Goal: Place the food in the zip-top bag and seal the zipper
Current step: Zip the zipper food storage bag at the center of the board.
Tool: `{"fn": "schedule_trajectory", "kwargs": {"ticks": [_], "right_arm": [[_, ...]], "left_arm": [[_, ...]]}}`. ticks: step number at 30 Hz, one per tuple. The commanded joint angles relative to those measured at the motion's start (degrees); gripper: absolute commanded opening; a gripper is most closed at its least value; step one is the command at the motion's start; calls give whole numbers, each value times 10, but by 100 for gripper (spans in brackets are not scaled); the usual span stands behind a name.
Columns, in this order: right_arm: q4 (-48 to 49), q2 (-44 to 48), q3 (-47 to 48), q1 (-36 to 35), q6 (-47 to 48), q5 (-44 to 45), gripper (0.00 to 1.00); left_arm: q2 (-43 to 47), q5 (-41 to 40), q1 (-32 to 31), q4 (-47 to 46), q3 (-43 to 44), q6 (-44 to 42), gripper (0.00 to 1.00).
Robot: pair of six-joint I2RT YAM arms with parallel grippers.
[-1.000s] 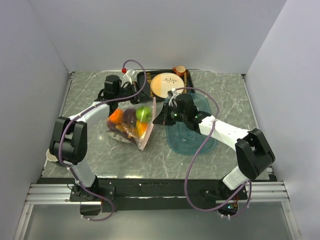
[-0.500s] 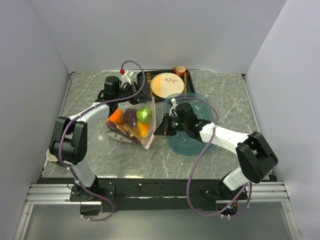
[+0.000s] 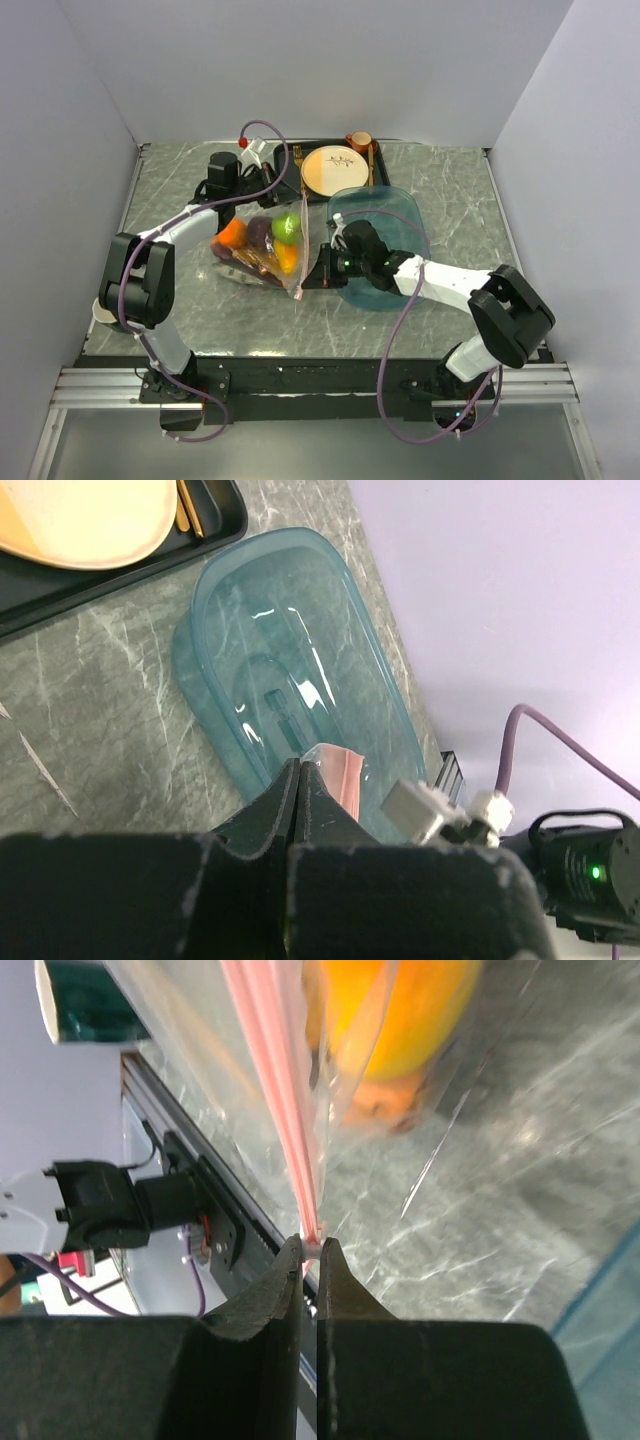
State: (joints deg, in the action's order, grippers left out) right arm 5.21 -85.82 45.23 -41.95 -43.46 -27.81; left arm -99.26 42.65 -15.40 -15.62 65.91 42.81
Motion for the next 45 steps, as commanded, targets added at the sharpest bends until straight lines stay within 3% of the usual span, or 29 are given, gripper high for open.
{"fn": "schedule_trajectory", "kwargs": {"ticks": [1, 6, 10, 14, 20, 28, 45], "right_arm": [[-23, 14, -5, -24, -2, -5, 5], [-28, 13, -10, -26, -14, 16, 7], [-85, -2, 1, -25, -21, 65, 8], [-103, -19, 9, -25, -38, 68, 7], [-137, -46, 25, -23, -66, 94, 0], [-163, 5, 28, -23, -58, 186, 7], [-180, -6, 49, -64, -20, 181, 8]], "left_arm": [[-2, -8, 7, -56, 8, 3, 1], [-8, 2, 0, -34, 16, -12, 1], [-19, -11, -18, 41, 39, -58, 1], [-21, -59, -46, 117, 50, -99, 1], [-34, -119, -72, 155, 66, -112, 1], [-91, -223, -117, 290, 175, -145, 1], [-95, -267, -135, 306, 201, -141, 1]]}}
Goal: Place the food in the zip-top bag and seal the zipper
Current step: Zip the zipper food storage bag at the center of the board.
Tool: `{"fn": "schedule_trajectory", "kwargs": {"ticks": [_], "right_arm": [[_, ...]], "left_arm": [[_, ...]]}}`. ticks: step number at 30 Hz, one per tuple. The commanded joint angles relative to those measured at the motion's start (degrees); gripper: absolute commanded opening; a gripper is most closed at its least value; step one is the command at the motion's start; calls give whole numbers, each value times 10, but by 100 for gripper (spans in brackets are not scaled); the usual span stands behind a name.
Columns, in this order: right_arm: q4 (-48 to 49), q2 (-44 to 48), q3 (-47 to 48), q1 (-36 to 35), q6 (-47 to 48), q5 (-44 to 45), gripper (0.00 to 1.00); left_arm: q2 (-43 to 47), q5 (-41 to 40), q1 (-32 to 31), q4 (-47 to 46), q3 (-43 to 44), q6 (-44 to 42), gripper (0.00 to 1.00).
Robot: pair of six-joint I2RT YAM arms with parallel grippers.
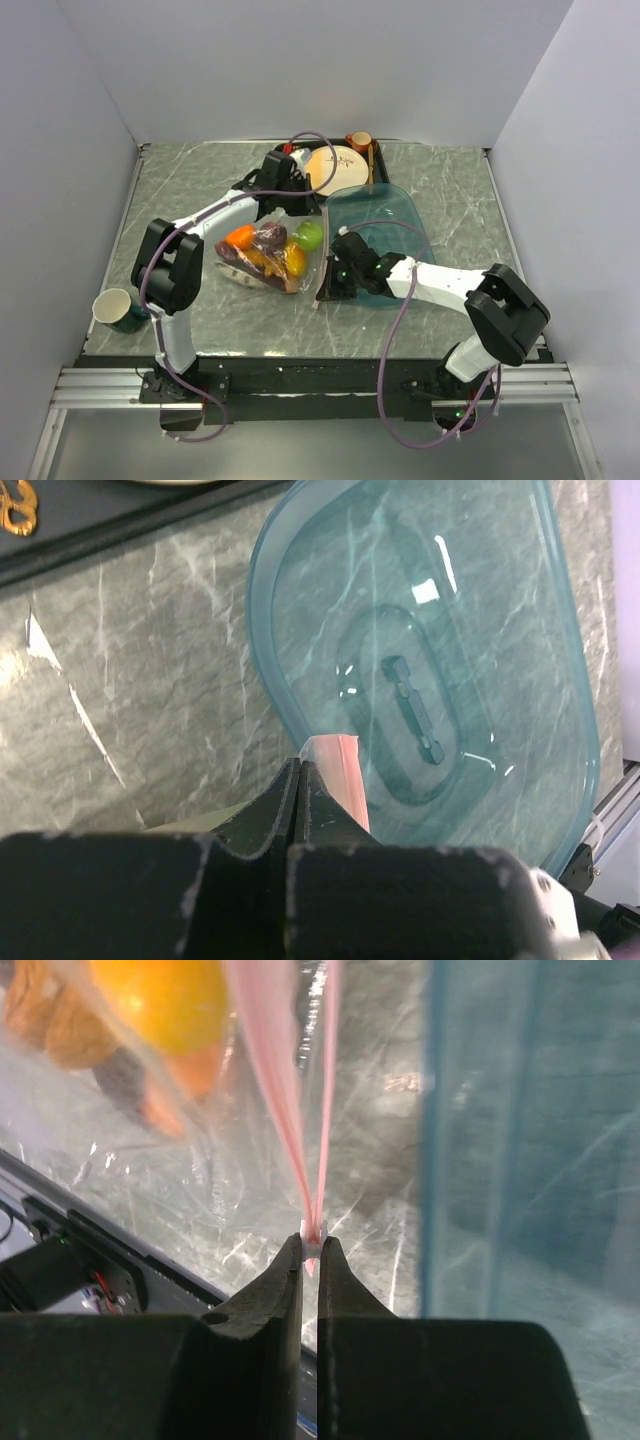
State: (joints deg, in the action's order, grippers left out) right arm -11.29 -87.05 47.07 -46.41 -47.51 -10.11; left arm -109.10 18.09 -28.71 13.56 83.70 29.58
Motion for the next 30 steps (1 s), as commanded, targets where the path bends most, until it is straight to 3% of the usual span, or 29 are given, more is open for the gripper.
{"fn": "schedule_trajectory", "kwargs": {"ticks": [1, 11, 15, 16, 17, 18, 19, 22, 23, 25, 30], "right_arm": [[-18, 5, 36, -26, 23, 4, 8], [-33, 3, 46, -31, 33, 13, 10], [-51, 24, 49, -32, 39, 51, 21], [-54, 30, 51, -32, 41, 63, 24], [-61, 35, 52, -31, 43, 82, 53], [-65, 47, 53, -32, 44, 91, 62], [-68, 53, 56, -32, 47, 99, 63], [-74, 85, 54, -32, 52, 141, 68], [-80, 103, 54, -31, 50, 168, 75], [-90, 123, 53, -31, 49, 194, 83], [-109, 184, 53, -25, 41, 282, 97]], "left_arm": [[5, -30, -2, 15, 23, -7, 1], [6, -33, -4, 26, 33, -8, 1], [13, -31, -5, 25, 23, -8, 5], [16, -31, -5, 23, 19, -8, 10], [17, -30, -5, 23, 17, -6, 17], [19, -24, -6, 21, 16, -6, 19], [20, -23, -6, 20, 13, -7, 23], [24, -19, -6, 20, 13, -7, 50], [25, -18, -7, 21, 13, -8, 60], [34, -21, -8, 16, 11, -9, 71], [60, -24, -8, 14, 21, -7, 86]]}}
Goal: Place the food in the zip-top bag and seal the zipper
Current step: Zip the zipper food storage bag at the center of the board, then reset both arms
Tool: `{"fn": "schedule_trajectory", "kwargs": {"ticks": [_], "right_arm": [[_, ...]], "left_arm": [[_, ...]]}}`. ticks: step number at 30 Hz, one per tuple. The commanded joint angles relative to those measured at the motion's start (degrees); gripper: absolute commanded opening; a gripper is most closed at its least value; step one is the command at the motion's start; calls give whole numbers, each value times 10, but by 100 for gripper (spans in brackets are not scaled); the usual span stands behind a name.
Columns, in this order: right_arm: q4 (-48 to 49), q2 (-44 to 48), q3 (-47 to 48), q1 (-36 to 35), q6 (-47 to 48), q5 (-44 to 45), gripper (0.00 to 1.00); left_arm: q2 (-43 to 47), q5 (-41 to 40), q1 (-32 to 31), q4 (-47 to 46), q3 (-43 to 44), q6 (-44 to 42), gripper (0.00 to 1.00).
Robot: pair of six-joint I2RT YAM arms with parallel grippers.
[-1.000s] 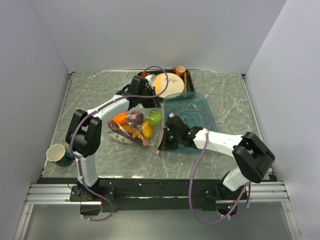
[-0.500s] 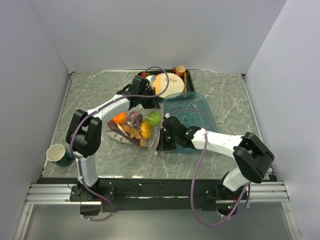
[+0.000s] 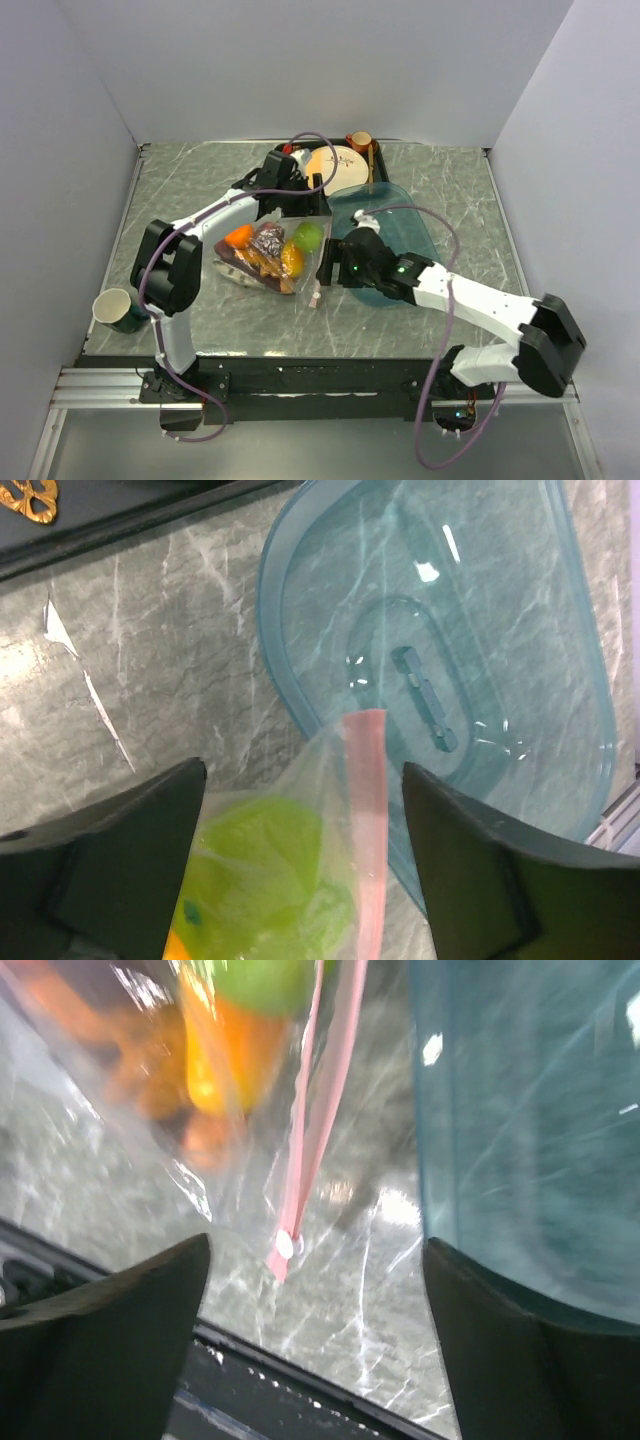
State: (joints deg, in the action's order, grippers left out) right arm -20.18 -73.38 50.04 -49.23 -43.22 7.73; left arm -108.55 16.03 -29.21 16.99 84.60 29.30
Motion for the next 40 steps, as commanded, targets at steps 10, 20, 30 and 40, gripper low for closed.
{"fn": "schedule_trajectory", "kwargs": {"ticks": [10, 20, 30, 40], "right_arm": [[-14, 62, 37, 65, 9, 106, 100], [16, 27, 48, 92, 7, 59, 99], [-2, -6, 77, 148, 48, 52, 100], [-7, -44, 86, 231, 111, 30, 100]], "left_arm": [[89, -10, -3, -26, 17, 0, 99], [109, -7, -4, -35, -5, 8, 99], [188, -50, -9, -25, -45, -10, 99], [300, -159, -8, -21, -104, -11, 100]]}}
